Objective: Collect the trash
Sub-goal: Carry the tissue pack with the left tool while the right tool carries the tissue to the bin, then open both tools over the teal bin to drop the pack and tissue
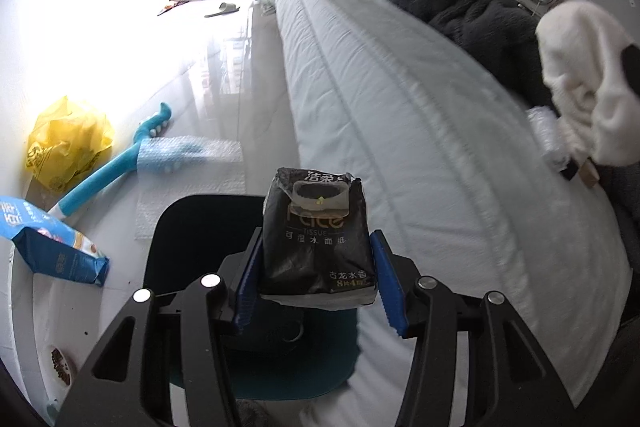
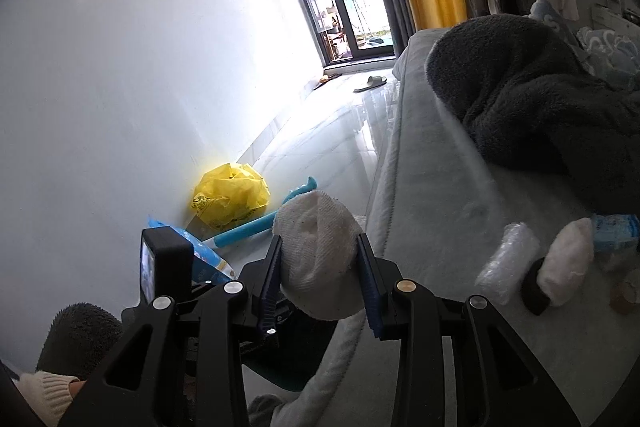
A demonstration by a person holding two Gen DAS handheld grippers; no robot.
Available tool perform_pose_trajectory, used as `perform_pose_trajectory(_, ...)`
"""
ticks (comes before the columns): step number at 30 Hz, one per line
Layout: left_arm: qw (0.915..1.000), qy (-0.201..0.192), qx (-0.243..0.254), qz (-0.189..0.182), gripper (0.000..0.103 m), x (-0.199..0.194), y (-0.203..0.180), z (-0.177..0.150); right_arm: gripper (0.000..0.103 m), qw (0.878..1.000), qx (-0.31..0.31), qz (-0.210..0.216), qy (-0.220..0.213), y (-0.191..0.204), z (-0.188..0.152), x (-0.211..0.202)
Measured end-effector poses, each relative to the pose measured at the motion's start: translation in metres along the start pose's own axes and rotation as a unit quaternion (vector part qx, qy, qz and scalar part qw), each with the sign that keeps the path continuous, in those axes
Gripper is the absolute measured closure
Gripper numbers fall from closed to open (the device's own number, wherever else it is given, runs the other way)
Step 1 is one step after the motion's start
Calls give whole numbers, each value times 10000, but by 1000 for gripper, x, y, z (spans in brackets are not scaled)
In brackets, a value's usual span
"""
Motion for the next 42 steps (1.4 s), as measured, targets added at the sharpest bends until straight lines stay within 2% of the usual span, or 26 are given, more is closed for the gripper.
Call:
perform_pose_trajectory(10,9954,814,-202,462,48,44,60,-35,66,9982,-376,-32,469,31,0,49)
perform_pose_trajectory(16,9892,1308,-428,505,48,62,88,-57,66,9953,-550,-84,796,50,-5,81)
perform_pose_trajectory(20,9843,1586,-563,524,48,69,106,-74,66,9932,-520,144,1035,62,-9,102)
perform_pose_trajectory(22,9828,1676,-600,499,46,71,114,-81,66,9916,-501,190,1180,65,-11,113)
perform_pose_trajectory(25,9811,1765,-660,429,35,72,123,-87,66,9890,-480,145,1394,65,-15,130)
perform_pose_trajectory(28,9812,1759,-667,430,28,70,132,-90,66,9866,-419,131,1571,63,-18,145)
perform_pose_trajectory(32,9837,1578,-758,401,26,59,144,-89,66,9826,-323,131,1825,59,-28,165)
perform_pose_trajectory(37,9907,1028,-762,453,20,34,151,-73,66,9754,-382,-18,2172,62,-44,193)
perform_pose_trajectory(42,9956,402,-777,334,18,3,150,-51,66,9681,-392,-86,2474,62,-60,218)
Point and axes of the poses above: each gripper's, at about its wrist camera, not at the fingertips, and x roughly the way its jaws point, y to its left, z to its top, the point moved 10 cm from there along x, roughly the way its jaws point, and after that the axes turned 14 degrees about y, right-handed, at the moved point
